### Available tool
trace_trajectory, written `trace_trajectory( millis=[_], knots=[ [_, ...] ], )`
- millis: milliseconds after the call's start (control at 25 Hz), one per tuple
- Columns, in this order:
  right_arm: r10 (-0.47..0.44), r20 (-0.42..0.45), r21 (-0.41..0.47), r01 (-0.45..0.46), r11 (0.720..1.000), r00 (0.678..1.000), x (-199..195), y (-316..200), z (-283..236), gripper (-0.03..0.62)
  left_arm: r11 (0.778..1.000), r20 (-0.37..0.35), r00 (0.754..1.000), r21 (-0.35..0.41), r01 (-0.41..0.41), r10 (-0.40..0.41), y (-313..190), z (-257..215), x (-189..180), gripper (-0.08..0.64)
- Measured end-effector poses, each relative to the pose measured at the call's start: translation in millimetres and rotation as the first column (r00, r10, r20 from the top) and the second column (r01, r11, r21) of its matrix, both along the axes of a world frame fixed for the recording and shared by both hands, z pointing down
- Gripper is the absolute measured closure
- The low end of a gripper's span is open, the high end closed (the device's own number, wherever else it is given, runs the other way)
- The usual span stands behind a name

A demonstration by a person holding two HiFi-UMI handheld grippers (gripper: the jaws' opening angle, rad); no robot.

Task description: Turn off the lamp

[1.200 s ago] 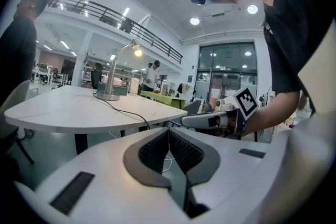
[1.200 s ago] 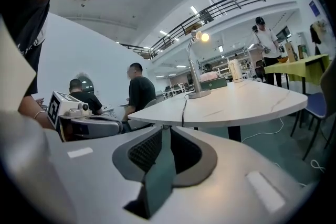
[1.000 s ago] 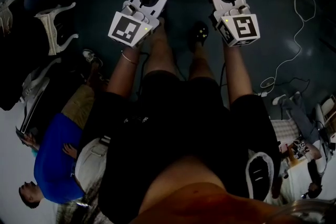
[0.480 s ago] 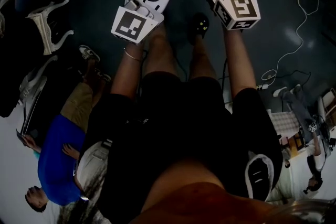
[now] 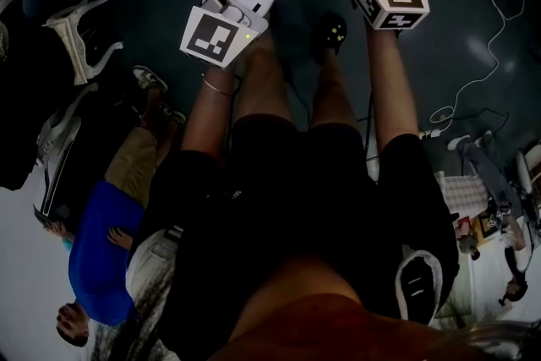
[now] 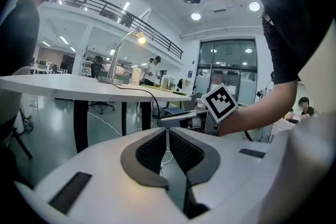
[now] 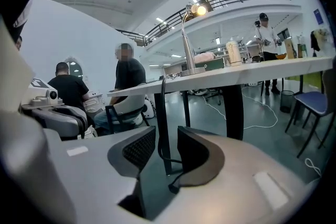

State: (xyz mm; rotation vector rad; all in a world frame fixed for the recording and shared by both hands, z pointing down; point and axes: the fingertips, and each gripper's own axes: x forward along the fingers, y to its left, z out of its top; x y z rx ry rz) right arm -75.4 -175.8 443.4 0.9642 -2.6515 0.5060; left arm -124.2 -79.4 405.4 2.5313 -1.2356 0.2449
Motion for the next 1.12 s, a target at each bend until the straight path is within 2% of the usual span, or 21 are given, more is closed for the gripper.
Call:
trace_trajectory(
  millis=[160, 280, 440, 720, 1120],
  knots=[
    [0.012, 0.004, -0.001, -0.012, 1.0, 1.0, -4, 0, 2, 0.495, 1.0, -0.028, 1.0, -0.001, 0.006, -0.006, -2, 3, -4, 0.551],
    [0.013, 0.018, -0.009, -0.013, 1.0, 1.0, -8, 0, 2, 0.574, 1.0, -0.058, 0.998, -0.011, 0.013, -0.014, -6, 8, -6, 0.551],
    [0.001, 0.038, -0.02, -0.001, 1.0, 0.999, -7, 2, -1, 0.578, 1.0, -0.058, 0.998, -0.008, 0.019, -0.02, -10, 14, -6, 0.551],
    [-0.013, 0.128, -0.067, 0.022, 0.998, 0.992, 0, 10, -14, 0.58, 0.999, -0.05, 0.998, -0.002, 0.046, -0.046, -18, 22, -2, 0.551],
    [-0.007, 0.3, -0.096, 0.038, 0.995, 0.954, 6, 24, -60, 0.58, 0.998, -0.042, 0.998, 0.021, 0.054, -0.054, -28, 22, 13, 0.549]
  ],
)
